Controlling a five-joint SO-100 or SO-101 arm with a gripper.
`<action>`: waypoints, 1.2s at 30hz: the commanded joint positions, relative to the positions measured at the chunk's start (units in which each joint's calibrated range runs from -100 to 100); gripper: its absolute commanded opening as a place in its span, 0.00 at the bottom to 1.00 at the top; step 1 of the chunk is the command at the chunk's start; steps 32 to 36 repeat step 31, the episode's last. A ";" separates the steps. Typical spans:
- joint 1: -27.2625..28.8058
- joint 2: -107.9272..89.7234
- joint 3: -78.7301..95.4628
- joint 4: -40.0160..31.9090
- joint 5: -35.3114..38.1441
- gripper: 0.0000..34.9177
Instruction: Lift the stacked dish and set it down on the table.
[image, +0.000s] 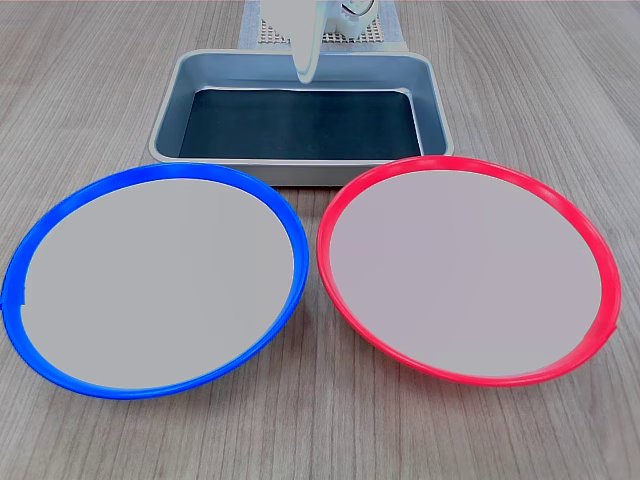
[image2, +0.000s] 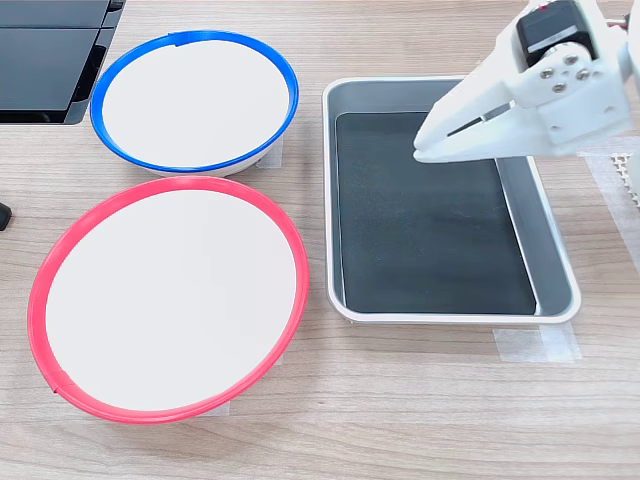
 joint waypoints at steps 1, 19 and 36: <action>0.46 -1.70 0.00 3.29 -0.68 0.00; -0.20 -1.70 0.00 3.29 0.10 0.01; -0.20 -1.70 0.00 3.29 0.10 0.01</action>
